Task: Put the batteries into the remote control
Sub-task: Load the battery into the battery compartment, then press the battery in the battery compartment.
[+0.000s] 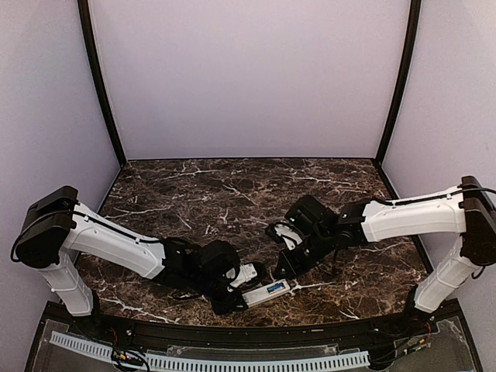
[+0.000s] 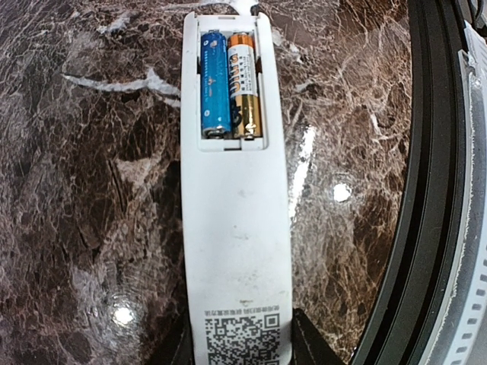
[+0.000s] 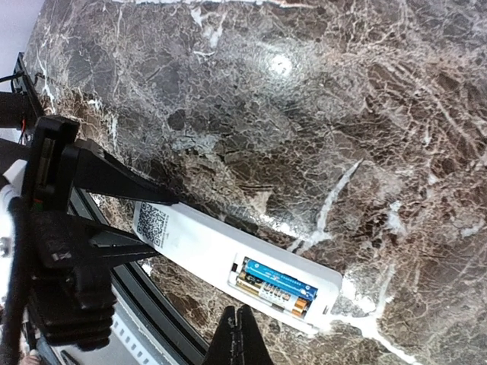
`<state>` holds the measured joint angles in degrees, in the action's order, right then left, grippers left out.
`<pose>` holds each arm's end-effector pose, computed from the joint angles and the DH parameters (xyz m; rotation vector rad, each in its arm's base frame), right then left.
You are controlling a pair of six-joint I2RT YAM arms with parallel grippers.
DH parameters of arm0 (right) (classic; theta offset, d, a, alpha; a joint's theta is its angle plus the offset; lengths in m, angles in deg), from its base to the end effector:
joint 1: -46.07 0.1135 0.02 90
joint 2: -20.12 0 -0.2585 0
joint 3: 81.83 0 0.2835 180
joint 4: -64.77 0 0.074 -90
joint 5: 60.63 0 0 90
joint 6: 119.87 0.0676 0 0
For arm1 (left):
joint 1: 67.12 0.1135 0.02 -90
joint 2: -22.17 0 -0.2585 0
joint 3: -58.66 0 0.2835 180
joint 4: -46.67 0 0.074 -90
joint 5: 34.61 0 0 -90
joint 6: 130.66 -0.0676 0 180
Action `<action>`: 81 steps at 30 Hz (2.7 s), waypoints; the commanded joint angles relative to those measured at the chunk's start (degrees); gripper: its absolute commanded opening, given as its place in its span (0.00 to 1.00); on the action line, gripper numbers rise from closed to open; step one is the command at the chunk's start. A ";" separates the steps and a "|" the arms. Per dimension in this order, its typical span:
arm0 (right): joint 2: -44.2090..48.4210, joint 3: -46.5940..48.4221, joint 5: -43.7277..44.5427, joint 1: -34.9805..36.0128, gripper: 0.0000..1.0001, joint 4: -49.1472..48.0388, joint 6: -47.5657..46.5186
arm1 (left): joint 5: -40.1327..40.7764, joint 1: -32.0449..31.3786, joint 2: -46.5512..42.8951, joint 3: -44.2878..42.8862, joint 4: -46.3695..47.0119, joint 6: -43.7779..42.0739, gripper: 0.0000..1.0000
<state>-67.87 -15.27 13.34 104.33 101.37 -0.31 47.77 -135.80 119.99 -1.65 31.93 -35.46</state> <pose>0.1674 0.3061 0.1504 -0.8058 2.6926 0.8428 0.1249 -0.3446 0.0855 1.4241 2.1892 -0.6754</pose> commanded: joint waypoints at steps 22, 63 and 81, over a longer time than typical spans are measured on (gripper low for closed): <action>-5.56 -1.54 -4.12 -2.72 0.00 -0.81 0.61 | 5.06 0.31 -1.47 1.79 -4.98 0.13 0.53; -4.32 1.62 -5.51 -2.54 0.00 3.83 0.02 | 6.99 1.07 -13.23 8.44 -1.19 -0.05 0.56; -8.29 -1.24 -4.51 -2.71 0.00 3.39 0.33 | 7.00 1.28 -12.48 8.69 -1.74 0.08 0.56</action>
<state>-76.00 -17.48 5.19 101.57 99.88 0.83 54.43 -134.80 108.08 6.48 31.03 -35.51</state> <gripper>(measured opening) 0.003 0.557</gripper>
